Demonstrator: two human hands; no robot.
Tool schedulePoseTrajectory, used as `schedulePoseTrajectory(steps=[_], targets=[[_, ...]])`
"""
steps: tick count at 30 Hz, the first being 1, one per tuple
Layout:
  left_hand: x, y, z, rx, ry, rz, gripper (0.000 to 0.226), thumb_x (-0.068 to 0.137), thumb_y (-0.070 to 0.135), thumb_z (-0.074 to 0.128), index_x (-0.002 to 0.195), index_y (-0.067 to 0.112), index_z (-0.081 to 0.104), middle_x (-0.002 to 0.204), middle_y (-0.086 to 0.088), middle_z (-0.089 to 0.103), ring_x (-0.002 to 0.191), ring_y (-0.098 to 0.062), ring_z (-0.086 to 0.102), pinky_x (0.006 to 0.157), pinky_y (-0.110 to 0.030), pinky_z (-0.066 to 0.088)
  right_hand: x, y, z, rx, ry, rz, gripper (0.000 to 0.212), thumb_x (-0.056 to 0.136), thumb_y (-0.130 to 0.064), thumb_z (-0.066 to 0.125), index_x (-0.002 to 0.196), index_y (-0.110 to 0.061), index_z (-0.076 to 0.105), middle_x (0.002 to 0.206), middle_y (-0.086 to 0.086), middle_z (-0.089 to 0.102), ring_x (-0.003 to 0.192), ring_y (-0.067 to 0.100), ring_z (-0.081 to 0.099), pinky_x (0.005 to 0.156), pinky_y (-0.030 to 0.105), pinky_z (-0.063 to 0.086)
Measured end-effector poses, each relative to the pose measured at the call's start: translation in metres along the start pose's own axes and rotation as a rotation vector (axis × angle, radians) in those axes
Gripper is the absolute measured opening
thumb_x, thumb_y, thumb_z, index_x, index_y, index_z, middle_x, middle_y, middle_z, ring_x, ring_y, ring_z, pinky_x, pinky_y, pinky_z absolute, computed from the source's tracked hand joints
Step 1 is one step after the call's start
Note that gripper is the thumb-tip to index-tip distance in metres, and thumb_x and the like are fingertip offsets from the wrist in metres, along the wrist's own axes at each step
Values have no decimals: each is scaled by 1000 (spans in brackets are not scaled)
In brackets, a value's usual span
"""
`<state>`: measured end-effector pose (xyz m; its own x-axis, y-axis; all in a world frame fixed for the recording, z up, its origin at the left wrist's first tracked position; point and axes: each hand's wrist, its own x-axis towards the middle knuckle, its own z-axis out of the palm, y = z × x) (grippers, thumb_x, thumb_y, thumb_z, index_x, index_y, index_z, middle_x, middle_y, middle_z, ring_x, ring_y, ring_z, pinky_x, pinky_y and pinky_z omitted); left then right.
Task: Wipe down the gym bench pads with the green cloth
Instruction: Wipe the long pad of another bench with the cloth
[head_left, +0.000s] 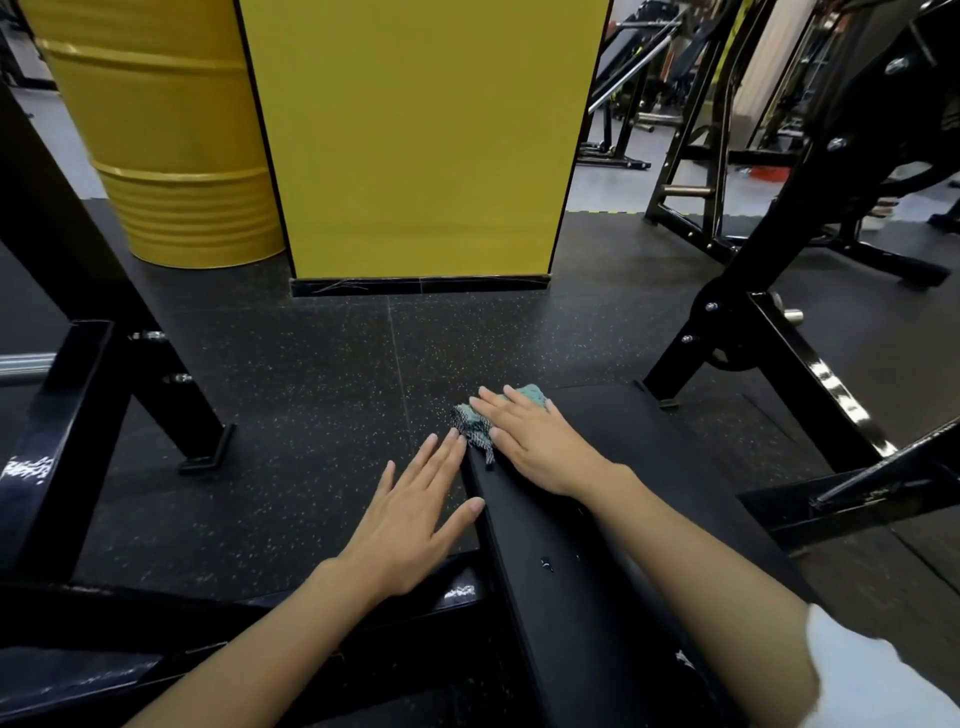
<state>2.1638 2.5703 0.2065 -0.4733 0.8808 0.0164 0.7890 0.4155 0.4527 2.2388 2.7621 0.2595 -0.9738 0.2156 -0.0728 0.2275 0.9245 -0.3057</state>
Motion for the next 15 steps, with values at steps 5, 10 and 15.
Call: schedulePoseTrajectory(steps=[5,10,15], targets=[[1,6,0,-22,-3,-21,108,65,90,-18,156,33,-13,158,25,-22,143,8,-27,122,-35,-8,6,-3,3,10,35,17,48,106,-34,30,154,-35,23,162,-16,13,150,9,4,121,49,2],[11,8,-3,-26,6,3,112,65,90,-17,158,28,-9,161,19,-20,145,5,-22,121,-30,-8,-53,8,6,6,75,23,50,103,-44,35,152,-40,24,160,-23,13,149,2,3,123,41,3],[27,17,-9,35,-18,110,110,66,88,-22,158,29,-7,161,20,-21,143,7,-26,122,-32,-10,-121,11,-1,-41,23,96,66,88,-68,12,151,-48,13,156,-33,-2,145,-7,-10,118,27,-7]])
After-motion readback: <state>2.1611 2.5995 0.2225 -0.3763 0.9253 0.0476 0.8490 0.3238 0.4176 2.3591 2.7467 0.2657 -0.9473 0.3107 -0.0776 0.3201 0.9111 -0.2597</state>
